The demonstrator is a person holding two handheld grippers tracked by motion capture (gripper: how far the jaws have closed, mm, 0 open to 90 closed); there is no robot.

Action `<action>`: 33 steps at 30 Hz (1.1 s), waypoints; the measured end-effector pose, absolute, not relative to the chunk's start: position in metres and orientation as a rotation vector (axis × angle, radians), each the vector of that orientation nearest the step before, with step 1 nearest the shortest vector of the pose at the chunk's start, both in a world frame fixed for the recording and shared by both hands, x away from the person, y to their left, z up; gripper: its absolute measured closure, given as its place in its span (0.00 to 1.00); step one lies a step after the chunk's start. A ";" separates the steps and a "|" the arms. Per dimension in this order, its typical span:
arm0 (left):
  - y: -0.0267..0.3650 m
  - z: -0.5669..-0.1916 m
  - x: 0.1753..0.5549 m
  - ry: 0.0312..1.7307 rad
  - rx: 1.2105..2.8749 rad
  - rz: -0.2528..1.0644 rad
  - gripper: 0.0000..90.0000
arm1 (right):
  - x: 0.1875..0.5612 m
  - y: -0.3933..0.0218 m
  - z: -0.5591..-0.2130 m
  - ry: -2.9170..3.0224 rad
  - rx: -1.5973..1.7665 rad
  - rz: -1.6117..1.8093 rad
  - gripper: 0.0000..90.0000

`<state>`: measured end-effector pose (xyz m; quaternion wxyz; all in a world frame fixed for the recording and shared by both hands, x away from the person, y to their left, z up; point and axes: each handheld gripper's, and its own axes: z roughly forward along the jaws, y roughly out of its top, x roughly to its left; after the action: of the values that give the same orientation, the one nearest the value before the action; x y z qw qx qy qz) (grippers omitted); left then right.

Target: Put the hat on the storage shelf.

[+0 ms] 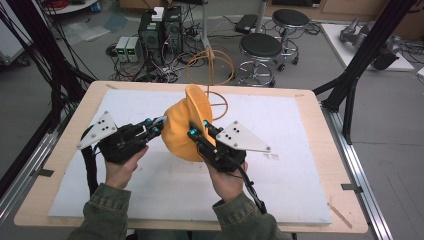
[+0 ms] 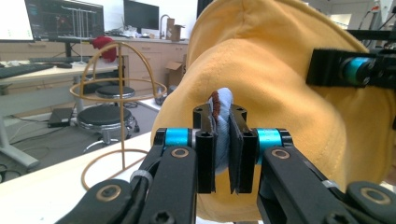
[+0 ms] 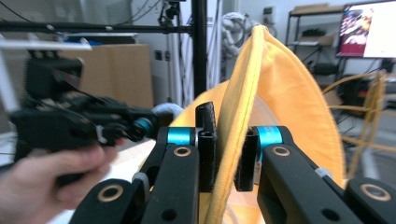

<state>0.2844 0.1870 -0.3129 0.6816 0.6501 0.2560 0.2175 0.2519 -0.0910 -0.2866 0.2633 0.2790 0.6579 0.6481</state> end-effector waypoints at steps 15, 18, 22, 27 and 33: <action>0.173 -0.294 0.290 0.574 1.462 0.534 0.92 | 0.265 -0.114 -0.287 1.739 0.873 1.800 0.71; 0.172 -0.294 0.293 0.582 1.453 0.540 0.92 | 0.265 -0.120 -0.288 1.726 0.890 1.782 0.67; 0.172 -0.294 0.296 0.599 1.448 0.545 0.92 | 0.266 -0.128 -0.292 1.701 0.932 1.769 0.61; 0.173 -0.296 0.300 0.626 1.454 0.563 0.92 | 0.265 -0.137 -0.298 1.650 1.003 1.693 0.41; 0.177 -0.296 0.303 0.650 1.436 0.582 0.92 | 0.258 -0.157 -0.310 1.573 1.029 1.642 0.23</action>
<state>0.3029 0.1771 -0.2958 0.6675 0.6363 0.2881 0.2581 0.2584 -0.1574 -0.3096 0.3173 0.3909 0.5978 0.6239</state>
